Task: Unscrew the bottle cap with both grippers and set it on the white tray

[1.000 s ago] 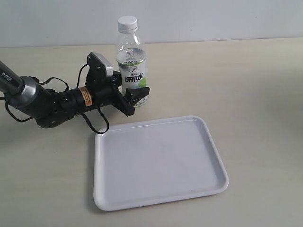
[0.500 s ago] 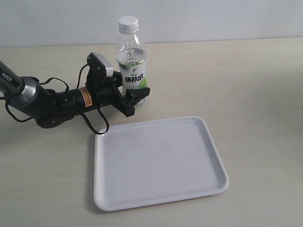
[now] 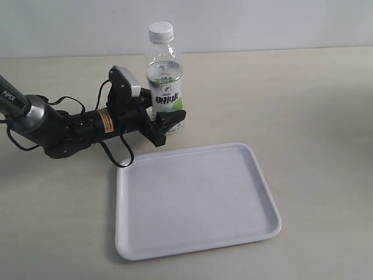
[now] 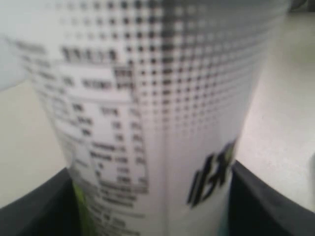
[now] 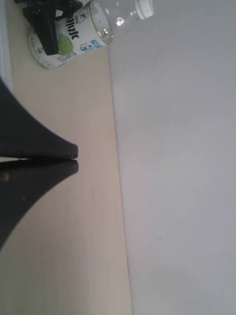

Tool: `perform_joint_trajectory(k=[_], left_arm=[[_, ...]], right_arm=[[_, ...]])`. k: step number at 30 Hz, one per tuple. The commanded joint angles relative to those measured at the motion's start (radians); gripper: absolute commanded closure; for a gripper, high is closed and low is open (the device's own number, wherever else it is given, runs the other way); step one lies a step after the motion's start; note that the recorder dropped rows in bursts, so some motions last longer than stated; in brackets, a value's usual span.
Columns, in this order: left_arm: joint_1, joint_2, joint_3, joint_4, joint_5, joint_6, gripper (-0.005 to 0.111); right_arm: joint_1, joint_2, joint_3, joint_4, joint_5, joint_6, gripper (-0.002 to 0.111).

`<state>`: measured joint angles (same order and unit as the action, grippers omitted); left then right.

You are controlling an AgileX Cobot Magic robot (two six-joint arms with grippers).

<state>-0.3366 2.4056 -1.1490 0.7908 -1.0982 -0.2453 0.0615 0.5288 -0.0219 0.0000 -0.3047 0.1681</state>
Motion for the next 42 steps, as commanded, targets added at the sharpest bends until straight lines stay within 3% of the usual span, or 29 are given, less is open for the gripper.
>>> perform_joint_trajectory(k=[1,4,12,17,22,26,30,32,39,42], left_arm=[[-0.006,-0.007,-0.006,0.004,-0.028,0.005,0.107],[-0.006,-0.007,-0.006,0.004,-0.028,0.005,0.107],[-0.006,-0.009,-0.006,0.008,-0.028,0.005,0.107],[-0.006,-0.009,-0.006,0.01,-0.028,0.005,0.107],[-0.006,-0.009,-0.006,0.021,-0.028,0.005,0.107],[-0.006,-0.009,-0.006,0.021,-0.028,0.005,0.107],[-0.006,-0.009,-0.006,0.021,-0.028,0.005,0.107],[-0.006,-0.009,-0.006,0.021,-0.028,0.005,0.107],[-0.006,-0.009,-0.006,0.026,-0.028,0.005,0.107],[-0.006,-0.009,-0.006,0.036,-0.028,0.005,0.107]], right_arm=[[-0.004,0.208,-0.085,-0.09,-0.06,0.039,0.108],[-0.004,0.347,-0.136,-0.182,-0.095,0.089,0.108],[-0.004,0.675,-0.211,-0.264,-0.411,0.135,0.108],[-0.004,0.811,-0.352,-0.41,-0.384,0.289,0.108],[-0.004,0.912,-0.459,-0.42,-0.358,0.305,0.108],[-0.004,0.979,-0.602,-0.428,-0.128,0.313,0.108],[-0.004,1.018,-0.717,-0.741,0.052,0.553,0.108],[-0.004,1.038,-0.753,-0.928,0.057,0.745,0.108],[-0.004,1.123,-0.906,-1.332,0.057,1.106,0.108],[-0.004,1.153,-0.972,-1.496,0.079,1.145,0.108]])
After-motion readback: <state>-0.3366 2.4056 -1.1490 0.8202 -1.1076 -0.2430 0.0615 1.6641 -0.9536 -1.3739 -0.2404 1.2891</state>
